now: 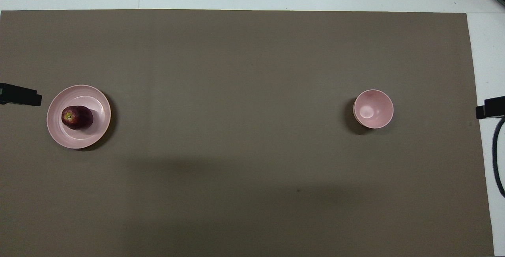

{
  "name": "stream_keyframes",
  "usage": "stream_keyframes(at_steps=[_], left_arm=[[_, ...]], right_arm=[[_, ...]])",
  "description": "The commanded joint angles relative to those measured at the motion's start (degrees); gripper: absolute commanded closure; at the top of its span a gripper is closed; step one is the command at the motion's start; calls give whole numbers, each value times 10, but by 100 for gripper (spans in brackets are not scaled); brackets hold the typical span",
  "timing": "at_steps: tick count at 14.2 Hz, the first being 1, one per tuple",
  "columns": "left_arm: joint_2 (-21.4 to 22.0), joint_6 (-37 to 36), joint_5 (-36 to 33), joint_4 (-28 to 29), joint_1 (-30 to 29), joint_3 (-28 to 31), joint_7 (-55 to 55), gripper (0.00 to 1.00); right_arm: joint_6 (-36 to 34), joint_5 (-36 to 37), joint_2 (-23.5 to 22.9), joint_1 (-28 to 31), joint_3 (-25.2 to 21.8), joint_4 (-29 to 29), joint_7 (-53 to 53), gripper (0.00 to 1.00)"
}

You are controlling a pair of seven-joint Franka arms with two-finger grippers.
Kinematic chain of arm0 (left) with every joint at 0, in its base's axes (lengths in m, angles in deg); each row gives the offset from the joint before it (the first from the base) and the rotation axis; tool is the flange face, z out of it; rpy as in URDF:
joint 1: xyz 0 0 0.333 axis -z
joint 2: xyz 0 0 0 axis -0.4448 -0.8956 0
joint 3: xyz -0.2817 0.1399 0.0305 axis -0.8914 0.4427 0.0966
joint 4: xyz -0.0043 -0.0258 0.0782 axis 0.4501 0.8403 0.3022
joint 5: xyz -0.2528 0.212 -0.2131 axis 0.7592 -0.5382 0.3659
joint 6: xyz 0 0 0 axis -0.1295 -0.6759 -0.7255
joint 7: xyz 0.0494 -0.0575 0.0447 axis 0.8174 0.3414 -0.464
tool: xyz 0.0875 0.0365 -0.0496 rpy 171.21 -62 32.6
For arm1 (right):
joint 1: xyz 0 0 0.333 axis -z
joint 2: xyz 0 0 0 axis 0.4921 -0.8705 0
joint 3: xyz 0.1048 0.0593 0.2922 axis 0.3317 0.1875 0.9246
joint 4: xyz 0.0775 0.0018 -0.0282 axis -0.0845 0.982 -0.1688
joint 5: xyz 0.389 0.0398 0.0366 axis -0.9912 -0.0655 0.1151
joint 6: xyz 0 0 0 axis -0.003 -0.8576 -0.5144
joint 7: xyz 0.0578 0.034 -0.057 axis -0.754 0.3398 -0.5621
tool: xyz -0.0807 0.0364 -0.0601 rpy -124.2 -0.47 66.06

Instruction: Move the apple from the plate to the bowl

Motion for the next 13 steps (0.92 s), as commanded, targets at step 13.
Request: stream_keyframes(at_steps=[13], left_arm=[[-75, 352, 7, 277, -90, -2, 194, 0]], right_arm=[[-8, -16, 28, -6, 9, 86, -62, 0]])
